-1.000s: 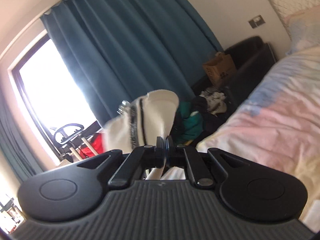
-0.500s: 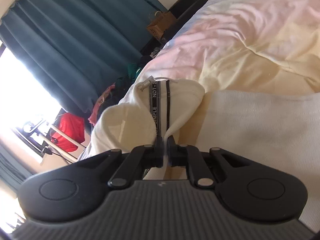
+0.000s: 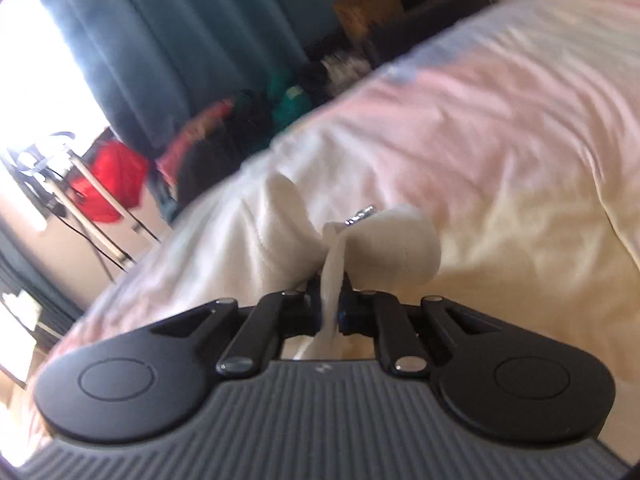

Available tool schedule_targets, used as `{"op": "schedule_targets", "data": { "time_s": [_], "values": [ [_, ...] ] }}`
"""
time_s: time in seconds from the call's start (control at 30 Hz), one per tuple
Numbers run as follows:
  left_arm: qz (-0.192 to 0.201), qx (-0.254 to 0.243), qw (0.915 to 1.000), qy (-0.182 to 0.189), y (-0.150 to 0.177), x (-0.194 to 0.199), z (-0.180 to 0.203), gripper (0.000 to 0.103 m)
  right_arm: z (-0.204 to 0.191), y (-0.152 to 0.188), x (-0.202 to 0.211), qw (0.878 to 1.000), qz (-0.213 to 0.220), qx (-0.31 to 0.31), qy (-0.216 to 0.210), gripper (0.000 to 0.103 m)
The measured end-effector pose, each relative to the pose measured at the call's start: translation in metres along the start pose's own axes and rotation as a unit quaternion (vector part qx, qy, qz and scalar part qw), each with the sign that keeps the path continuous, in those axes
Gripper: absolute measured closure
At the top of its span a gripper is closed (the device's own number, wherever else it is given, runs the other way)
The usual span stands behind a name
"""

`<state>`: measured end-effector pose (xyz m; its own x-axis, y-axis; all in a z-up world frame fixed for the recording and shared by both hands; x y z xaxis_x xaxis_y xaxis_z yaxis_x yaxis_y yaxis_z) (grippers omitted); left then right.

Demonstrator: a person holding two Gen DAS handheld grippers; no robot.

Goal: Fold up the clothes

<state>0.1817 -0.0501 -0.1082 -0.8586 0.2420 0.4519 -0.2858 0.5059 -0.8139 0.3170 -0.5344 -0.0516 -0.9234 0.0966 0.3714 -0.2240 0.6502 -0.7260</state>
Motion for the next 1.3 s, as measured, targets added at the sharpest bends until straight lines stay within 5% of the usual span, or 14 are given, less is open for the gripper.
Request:
{"op": "schedule_targets", "data": {
  "time_s": [0.13, 0.3, 0.43, 0.57, 0.7, 0.8, 0.9, 0.97, 1.1, 1.2, 1.3],
  "values": [
    [0.001, 0.002, 1.0000, 0.005, -0.001, 0.002, -0.001, 0.080, 0.011, 0.003, 0.038, 0.996, 0.082, -0.024, 0.013, 0.095],
    [0.003, 0.004, 0.9999, 0.011, -0.001, 0.005, -0.001, 0.078, 0.080, 0.060, 0.042, 0.987, 0.030, -0.094, 0.123, 0.095],
    [-0.006, 0.019, 0.9996, 0.017, -0.003, 0.009, -0.005, 0.070, 0.092, 0.078, 0.055, 0.986, 0.051, -0.118, 0.108, 0.095],
    [-0.022, 0.095, 0.9944, 0.040, -0.006, 0.022, -0.025, 0.055, 0.078, 0.083, 0.065, 0.987, 0.067, -0.081, 0.124, 0.095],
    [-0.030, 0.200, 0.9783, 0.046, -0.004, 0.037, -0.065, 0.044, 0.085, 0.092, 0.070, 0.986, 0.065, -0.088, 0.130, 0.095],
    [-0.039, 0.292, 0.9554, 0.013, 0.000, 0.041, -0.113, 0.037, 0.085, 0.092, 0.072, 0.986, 0.066, -0.088, 0.129, 0.095],
    [-0.072, 0.421, 0.9031, -0.044, 0.013, 0.033, -0.173, 0.024, 0.082, 0.093, 0.073, 0.986, 0.070, -0.077, 0.132, 0.095],
    [-0.108, 0.497, 0.8584, -0.066, 0.028, 0.017, -0.210, 0.031, 0.083, 0.093, 0.073, 0.985, 0.070, -0.083, 0.130, 0.095],
    [-0.126, 0.576, 0.8067, -0.033, 0.044, -0.021, -0.254, 0.056, 0.082, 0.092, 0.071, 0.985, 0.072, -0.087, 0.132, 0.095],
    [-0.114, 0.604, 0.7874, -0.047, 0.041, -0.038, -0.275, 0.081, 0.080, 0.091, 0.071, 0.985, 0.073, -0.089, 0.128, 0.095],
    [-0.073, 0.616, 0.7823, -0.059, 0.022, -0.040, -0.288, 0.085, 0.073, 0.092, 0.073, 0.986, 0.078, -0.074, 0.129, 0.095]
  ]
}}
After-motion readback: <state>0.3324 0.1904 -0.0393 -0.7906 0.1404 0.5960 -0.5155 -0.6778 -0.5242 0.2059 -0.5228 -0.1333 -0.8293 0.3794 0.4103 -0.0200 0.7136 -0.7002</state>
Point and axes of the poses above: each gripper's, at about its wrist camera, not at the fingertips, and x roughly against the way its jaws point, z to its right, y to its underside, the point moved 1 cm from there along -x, roughly the way its jaws point, and after that the axes turned 3 degrees about -y, right-handed, at the moved point
